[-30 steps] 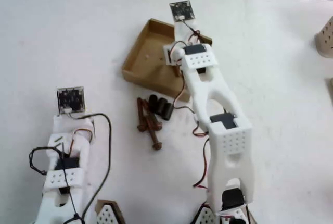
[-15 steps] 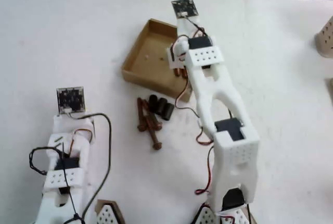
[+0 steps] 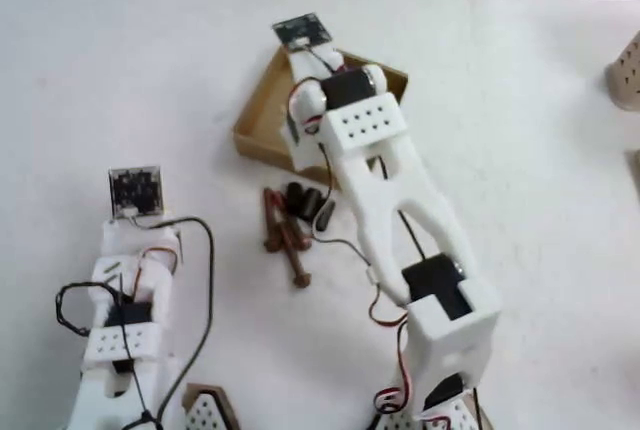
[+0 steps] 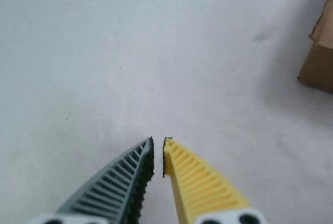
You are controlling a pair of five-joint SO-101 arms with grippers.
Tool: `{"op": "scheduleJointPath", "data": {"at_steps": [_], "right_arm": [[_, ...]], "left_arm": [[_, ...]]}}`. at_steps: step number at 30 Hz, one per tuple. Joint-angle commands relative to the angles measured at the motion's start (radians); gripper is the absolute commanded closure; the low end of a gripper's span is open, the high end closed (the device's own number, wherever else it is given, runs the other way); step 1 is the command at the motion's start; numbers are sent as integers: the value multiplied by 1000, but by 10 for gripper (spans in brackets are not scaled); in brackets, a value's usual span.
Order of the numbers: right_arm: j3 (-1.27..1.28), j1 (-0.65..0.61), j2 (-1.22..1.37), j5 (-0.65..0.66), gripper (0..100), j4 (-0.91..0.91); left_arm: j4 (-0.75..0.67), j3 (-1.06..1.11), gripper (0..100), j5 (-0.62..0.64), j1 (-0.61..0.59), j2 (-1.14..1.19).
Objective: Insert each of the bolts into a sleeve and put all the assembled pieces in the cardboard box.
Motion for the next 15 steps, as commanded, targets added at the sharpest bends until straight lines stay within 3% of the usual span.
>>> {"op": "scheduleJointPath", "data": {"at_steps": [1, 8, 15], "right_arm": [[-14, -25, -62, 6, 987, -47], [163, -81, -64, 6, 940, -165], [356, -90, -64, 6, 937, -423]], "left_arm": [[6, 0, 939, -11, 22, -19], [6, 0, 939, -11, 22, -19], [6, 0, 939, -11, 22, -19]]}}
